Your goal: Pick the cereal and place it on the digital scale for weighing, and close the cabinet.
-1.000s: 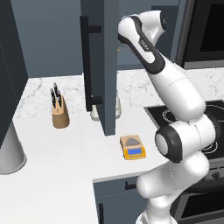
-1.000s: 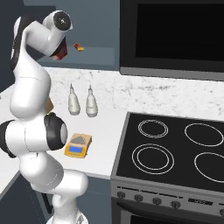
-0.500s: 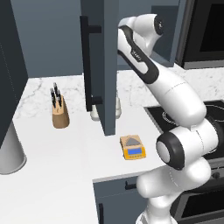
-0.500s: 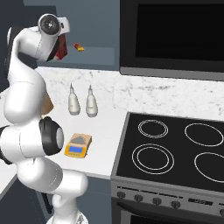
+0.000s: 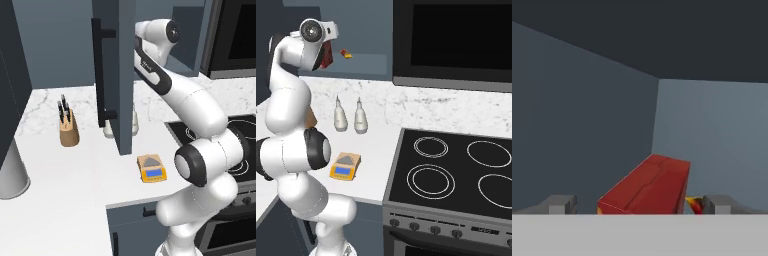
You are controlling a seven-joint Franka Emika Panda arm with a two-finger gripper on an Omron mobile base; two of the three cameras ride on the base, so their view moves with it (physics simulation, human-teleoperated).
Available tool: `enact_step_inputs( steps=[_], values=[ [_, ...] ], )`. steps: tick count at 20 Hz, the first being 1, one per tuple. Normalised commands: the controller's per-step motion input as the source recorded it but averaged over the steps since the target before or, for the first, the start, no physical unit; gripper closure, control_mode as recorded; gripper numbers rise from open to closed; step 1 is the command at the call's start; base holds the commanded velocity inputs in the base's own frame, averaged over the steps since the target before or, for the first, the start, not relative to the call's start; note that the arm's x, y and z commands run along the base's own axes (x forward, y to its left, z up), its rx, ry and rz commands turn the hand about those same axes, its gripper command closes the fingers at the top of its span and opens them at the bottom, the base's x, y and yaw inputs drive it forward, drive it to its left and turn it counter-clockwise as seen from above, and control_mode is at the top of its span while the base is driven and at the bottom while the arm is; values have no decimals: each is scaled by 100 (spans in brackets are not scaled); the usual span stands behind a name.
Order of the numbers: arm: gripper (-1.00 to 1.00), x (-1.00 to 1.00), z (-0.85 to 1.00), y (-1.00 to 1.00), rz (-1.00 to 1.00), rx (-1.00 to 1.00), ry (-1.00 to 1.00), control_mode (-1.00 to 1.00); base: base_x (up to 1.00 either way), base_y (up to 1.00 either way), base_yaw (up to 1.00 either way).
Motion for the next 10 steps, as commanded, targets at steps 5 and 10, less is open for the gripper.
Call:
enact_step_inputs(
  steps=[5,10],
  values=[
    [-100,30,-6,0,-4,0,0,-100,0,0,0],
    [-100,4,-1,10,-2,0,0,-100,0,0,0]
  ],
)
